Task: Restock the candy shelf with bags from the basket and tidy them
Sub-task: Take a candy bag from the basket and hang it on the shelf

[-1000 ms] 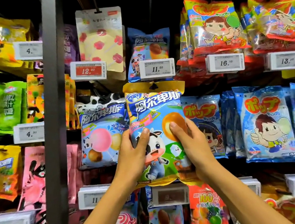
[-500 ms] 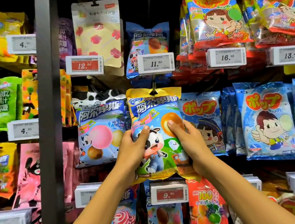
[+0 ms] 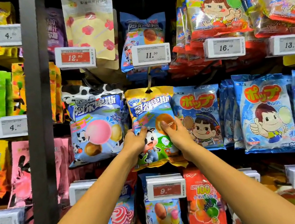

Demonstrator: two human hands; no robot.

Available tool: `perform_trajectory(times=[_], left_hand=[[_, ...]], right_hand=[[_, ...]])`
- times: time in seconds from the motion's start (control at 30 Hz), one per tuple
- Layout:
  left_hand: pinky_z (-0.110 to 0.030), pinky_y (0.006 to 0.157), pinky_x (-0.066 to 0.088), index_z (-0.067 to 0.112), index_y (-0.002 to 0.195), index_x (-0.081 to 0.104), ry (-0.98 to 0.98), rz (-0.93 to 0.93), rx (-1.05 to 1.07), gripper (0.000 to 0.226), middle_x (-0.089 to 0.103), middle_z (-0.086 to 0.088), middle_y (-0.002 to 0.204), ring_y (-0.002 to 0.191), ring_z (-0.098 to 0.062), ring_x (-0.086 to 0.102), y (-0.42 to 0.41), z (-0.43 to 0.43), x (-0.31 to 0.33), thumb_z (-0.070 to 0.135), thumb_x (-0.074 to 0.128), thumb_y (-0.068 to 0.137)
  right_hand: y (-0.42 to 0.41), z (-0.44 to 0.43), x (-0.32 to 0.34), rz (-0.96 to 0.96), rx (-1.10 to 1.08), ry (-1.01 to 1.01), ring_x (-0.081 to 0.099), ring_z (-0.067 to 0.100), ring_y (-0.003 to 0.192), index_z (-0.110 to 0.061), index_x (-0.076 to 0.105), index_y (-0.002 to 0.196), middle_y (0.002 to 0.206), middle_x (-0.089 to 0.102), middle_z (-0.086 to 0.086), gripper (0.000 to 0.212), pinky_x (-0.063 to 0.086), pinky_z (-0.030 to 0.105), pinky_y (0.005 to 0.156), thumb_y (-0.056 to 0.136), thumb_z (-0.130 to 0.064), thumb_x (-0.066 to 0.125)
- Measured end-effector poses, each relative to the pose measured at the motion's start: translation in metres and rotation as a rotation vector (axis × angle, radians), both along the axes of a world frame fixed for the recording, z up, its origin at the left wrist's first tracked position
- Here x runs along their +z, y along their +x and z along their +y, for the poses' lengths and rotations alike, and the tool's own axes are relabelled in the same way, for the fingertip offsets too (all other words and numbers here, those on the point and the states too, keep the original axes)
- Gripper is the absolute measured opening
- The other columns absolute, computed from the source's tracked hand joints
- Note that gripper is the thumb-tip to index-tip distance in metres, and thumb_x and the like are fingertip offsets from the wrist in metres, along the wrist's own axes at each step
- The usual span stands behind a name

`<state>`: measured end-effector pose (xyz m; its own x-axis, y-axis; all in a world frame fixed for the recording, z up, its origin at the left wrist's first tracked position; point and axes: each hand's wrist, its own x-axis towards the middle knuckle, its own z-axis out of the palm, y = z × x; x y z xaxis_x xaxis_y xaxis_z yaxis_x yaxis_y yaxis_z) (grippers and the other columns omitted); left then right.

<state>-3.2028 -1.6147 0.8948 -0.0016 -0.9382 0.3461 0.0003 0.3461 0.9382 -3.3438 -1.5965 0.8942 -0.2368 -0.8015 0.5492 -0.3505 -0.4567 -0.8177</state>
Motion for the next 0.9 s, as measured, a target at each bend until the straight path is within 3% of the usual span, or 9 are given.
perform_trajectory(times=[0.1, 0.23, 0.37, 0.53, 0.6, 0.67, 0.73, 0.8, 0.9], left_hand=[[-0.036, 0.081, 0.052, 0.004, 0.137, 0.042, 0.011, -0.053, 0.036, 0.053, 0.057, -0.015, 0.126, 0.11, -0.031, 0.057, -0.001, -0.006, -0.005, 0.039, 0.051, 0.098], [-0.02, 0.059, 0.05, 0.005, 0.133, 0.044, -0.018, -0.072, 0.053, 0.048, 0.057, -0.013, 0.125, 0.106, -0.027, 0.057, 0.0, -0.008, -0.012, 0.036, 0.053, 0.098], [-0.04, 0.091, 0.052, 0.003, 0.121, 0.053, -0.011, -0.047, 0.042, 0.037, 0.063, -0.016, 0.12, 0.103, -0.028, 0.062, 0.001, -0.005, -0.015, 0.032, 0.055, 0.098], [-0.039, 0.09, 0.056, 0.006, 0.124, 0.051, -0.02, -0.061, -0.052, 0.026, 0.063, -0.012, 0.12, 0.104, -0.029, 0.065, 0.0, 0.022, -0.014, 0.017, 0.049, 0.1], [-0.034, 0.081, 0.057, 0.016, 0.107, 0.058, -0.063, -0.08, -0.062, 0.013, 0.063, -0.001, 0.099, 0.097, -0.02, 0.064, -0.002, 0.04, -0.013, 0.015, 0.047, 0.1], [-0.017, 0.058, 0.047, 0.025, 0.089, 0.054, -0.097, -0.076, -0.035, 0.015, 0.051, 0.01, 0.079, 0.071, -0.001, 0.058, -0.003, 0.062, -0.009, 0.017, 0.047, 0.1], [-0.015, 0.052, 0.04, 0.021, 0.093, 0.053, -0.123, -0.029, -0.014, 0.009, 0.045, 0.009, 0.075, 0.06, 0.002, 0.049, -0.003, 0.083, -0.006, 0.016, 0.047, 0.099], [-0.022, 0.066, 0.047, 0.011, 0.105, 0.057, -0.202, 0.008, -0.008, 0.011, 0.053, 0.005, 0.086, 0.073, -0.005, 0.053, -0.006, 0.103, -0.006, 0.013, 0.048, 0.098], [-0.029, 0.091, 0.048, 0.001, 0.111, 0.061, -0.315, 0.064, -0.015, 0.02, 0.064, -0.004, 0.107, 0.093, -0.008, 0.058, -0.015, 0.135, -0.022, 0.005, 0.048, 0.097]], right_hand=[[0.002, -0.011, -0.007, 0.011, -0.003, 0.036, 0.046, 0.024, 0.132, -0.025, 0.028, 0.149, 0.146, 0.046, 0.002, 0.064, 0.037, 0.041, 0.11, 0.095, -0.047, 0.054], [0.001, -0.015, -0.014, 0.005, 0.015, 0.05, 0.043, 0.024, 0.135, -0.025, 0.026, 0.15, 0.147, 0.044, 0.003, 0.065, 0.037, 0.033, 0.102, 0.095, -0.046, 0.054], [-0.001, -0.01, -0.018, -0.012, -0.043, 0.095, 0.045, 0.024, 0.133, -0.019, 0.033, 0.149, 0.148, 0.044, 0.004, 0.066, 0.039, 0.034, 0.104, 0.094, -0.046, 0.057], [-0.004, 0.018, -0.023, -0.057, -0.115, 0.093, 0.048, 0.025, 0.131, -0.005, 0.044, 0.142, 0.144, 0.05, 0.012, 0.054, 0.038, 0.039, 0.111, 0.097, -0.032, 0.056], [-0.005, 0.034, -0.027, -0.098, -0.108, 0.085, 0.055, 0.025, 0.122, -0.004, 0.053, 0.134, 0.134, 0.058, 0.011, 0.043, 0.042, 0.042, 0.108, 0.099, -0.028, 0.054], [-0.005, 0.054, -0.03, -0.166, -0.07, 0.07, 0.065, 0.02, 0.105, 0.0, 0.06, 0.123, 0.112, 0.067, 0.01, 0.032, 0.051, 0.043, 0.099, 0.1, -0.022, 0.051], [-0.005, 0.076, -0.034, -0.255, 0.008, 0.036, 0.07, 0.013, 0.084, 0.005, 0.062, 0.107, 0.094, 0.067, 0.009, 0.025, 0.059, 0.031, 0.081, 0.1, -0.015, 0.049], [-0.007, 0.099, -0.039, -0.336, 0.062, 0.009, 0.068, 0.012, 0.078, -0.004, 0.063, 0.097, 0.088, 0.066, 0.006, 0.017, 0.059, 0.019, 0.069, 0.1, -0.013, 0.049], [-0.014, 0.133, -0.058, -0.389, 0.053, -0.006, 0.066, 0.017, 0.082, -0.012, 0.064, 0.089, 0.086, 0.068, 0.007, 0.017, 0.056, 0.026, 0.074, 0.099, -0.01, 0.05]])
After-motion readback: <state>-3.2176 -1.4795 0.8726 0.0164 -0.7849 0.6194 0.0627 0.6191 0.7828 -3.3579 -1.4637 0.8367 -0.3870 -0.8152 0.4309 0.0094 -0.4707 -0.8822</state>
